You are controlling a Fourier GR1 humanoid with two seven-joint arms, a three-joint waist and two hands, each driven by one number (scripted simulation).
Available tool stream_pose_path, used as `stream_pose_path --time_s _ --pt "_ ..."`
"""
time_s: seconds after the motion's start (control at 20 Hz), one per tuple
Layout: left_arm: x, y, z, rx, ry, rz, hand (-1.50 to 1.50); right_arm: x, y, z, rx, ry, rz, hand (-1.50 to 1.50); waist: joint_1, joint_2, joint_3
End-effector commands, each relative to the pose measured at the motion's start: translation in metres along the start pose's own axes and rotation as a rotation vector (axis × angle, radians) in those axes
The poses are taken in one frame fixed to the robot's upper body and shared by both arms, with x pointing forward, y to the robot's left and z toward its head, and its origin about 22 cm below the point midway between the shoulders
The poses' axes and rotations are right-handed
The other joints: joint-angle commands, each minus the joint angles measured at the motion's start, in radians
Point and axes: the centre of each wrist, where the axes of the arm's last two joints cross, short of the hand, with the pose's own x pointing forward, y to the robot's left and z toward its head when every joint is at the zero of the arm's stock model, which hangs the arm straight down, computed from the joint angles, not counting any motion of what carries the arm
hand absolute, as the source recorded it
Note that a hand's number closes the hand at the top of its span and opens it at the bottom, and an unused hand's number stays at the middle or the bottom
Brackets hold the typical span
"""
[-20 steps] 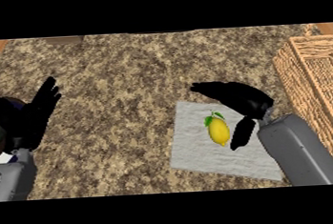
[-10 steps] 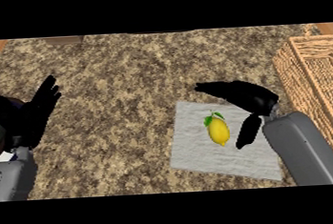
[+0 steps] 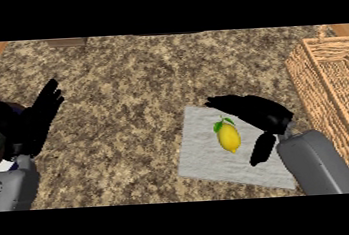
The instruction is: Pick the lemon from the placemat and place it in the basket
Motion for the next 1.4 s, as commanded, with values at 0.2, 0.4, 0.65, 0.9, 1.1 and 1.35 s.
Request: stream_pose_path --time_s 0.2,0.4,0.65,0.9,1.1,1.35 --pt "0.013 -0.002 0.001 -0.013 0.010 0.001 0.00 -0.010 0.027 -0.006 0.008 0.048 0.061 -1.50 0.001 0.000 0.000" --pt "-0.009 -0.006 0.013 -0.006 -0.002 -0.027 0.00 0.005 0.039 -0.023 0.102 0.011 0.199 1.50 0.008 0.000 0.000" --pt "0.006 0.002 -0.009 0.002 0.002 0.012 0.00 0.001 0.038 -0.041 0.070 -0.001 0.197 1.50 0.002 0.002 0.000" --pt "0.000 -0.002 0.011 -0.011 0.004 -0.010 0.00 -0.005 0.046 -0.024 0.074 0.001 0.187 1.50 0.001 0.000 0.000" --pt "-0.007 0.000 0.006 0.009 0.016 0.001 0.00 -0.029 0.016 -0.029 -0.294 0.584 -0.101 1.50 -0.025 0.011 -0.001" --pt "0.000 0.006 0.004 0.025 -0.010 -0.006 0.00 -0.035 -0.002 -0.028 -0.550 0.937 -0.286 1.50 -0.016 0.021 -0.003"
